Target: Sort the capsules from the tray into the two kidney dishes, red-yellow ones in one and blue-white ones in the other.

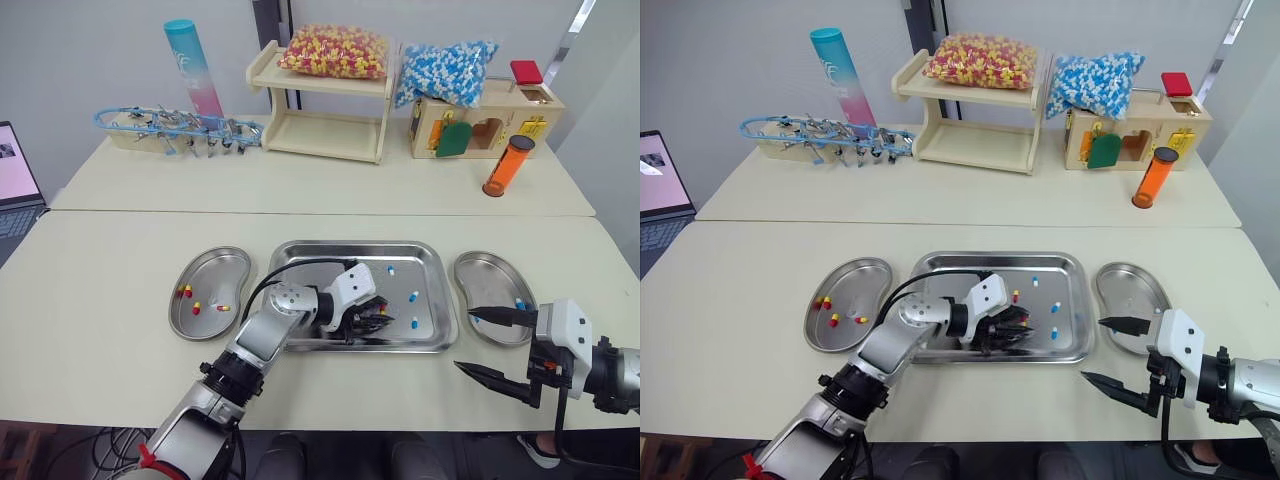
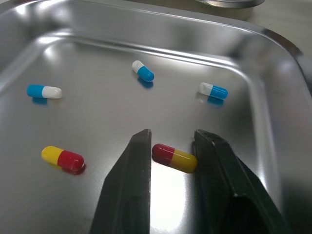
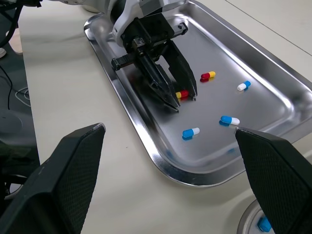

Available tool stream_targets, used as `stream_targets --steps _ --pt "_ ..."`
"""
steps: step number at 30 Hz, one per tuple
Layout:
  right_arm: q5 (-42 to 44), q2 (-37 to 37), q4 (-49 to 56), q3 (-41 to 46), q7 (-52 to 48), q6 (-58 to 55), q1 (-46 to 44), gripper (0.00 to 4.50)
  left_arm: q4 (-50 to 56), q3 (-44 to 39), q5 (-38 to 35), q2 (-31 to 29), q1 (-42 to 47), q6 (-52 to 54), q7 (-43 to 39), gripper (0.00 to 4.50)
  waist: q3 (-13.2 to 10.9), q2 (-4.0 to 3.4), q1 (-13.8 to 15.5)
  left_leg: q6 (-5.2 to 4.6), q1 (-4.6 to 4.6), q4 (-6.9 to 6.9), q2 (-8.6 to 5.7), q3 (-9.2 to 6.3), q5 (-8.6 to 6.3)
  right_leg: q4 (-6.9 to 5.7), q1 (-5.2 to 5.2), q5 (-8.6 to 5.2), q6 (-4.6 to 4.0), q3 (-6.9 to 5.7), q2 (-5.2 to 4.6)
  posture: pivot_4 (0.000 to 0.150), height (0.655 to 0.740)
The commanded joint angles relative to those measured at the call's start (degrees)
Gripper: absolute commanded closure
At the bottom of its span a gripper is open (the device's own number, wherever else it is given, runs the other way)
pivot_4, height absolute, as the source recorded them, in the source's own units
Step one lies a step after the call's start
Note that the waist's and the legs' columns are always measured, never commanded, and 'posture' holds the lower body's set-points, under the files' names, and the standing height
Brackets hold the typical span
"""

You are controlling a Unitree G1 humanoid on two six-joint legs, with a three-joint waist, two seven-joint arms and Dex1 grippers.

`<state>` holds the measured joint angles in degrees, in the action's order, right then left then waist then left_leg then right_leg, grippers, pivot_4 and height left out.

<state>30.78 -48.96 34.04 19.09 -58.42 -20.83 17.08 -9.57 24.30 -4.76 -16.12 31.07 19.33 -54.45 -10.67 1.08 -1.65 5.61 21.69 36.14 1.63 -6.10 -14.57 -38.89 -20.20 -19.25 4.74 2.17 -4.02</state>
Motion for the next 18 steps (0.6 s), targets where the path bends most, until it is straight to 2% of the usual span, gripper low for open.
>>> stream_targets --steps 1,2,9,18 --pt "1.37 0.12 2.16 1.59 0.56 -0.25 0.12 0.0 0.11 0.59 0.45 0.15 -0.25 -0.5 -0.74 4.2 0.0 0.0 -0.01 0.0 0.0 0.0 0.0 0.0 0.0 0.0 0.0 0.0 0.0 0.0 0.0 0.15 0.74" --pt "1.41 0.14 2.17 1.57 0.58 -0.24 0.1 0.0 0.17 0.47 0.44 0.14 -0.29 -0.73 -0.78 4.49 0.0 0.0 -0.01 0.0 -0.01 0.0 0.0 0.0 0.0 0.0 0.0 0.0 0.0 0.0 0.0 0.15 0.74" --pt "1.51 0.17 2.04 1.12 0.72 -0.22 -0.4 0.0 3.91 -1.57 -1.46 -0.19 -1.52 -0.35 -0.74 4.49 0.0 0.0 -0.07 0.0 0.0 0.0 0.0 0.0 0.0 0.0 0.0 0.0 0.0 0.0 0.0 0.15 0.74" --pt "1.95 -0.18 1.64 0.47 0.73 -0.65 -2.14 0.0 22.18 -6.6 -7.6 -4.8 -8.15 7.26 0.19 4.49 0.0 -0.01 -0.09 0.0 0.0 -0.01 0.01 -0.02 0.0 -0.01 -0.01 0.0 0.0 0.01 0.0 0.15 0.74"
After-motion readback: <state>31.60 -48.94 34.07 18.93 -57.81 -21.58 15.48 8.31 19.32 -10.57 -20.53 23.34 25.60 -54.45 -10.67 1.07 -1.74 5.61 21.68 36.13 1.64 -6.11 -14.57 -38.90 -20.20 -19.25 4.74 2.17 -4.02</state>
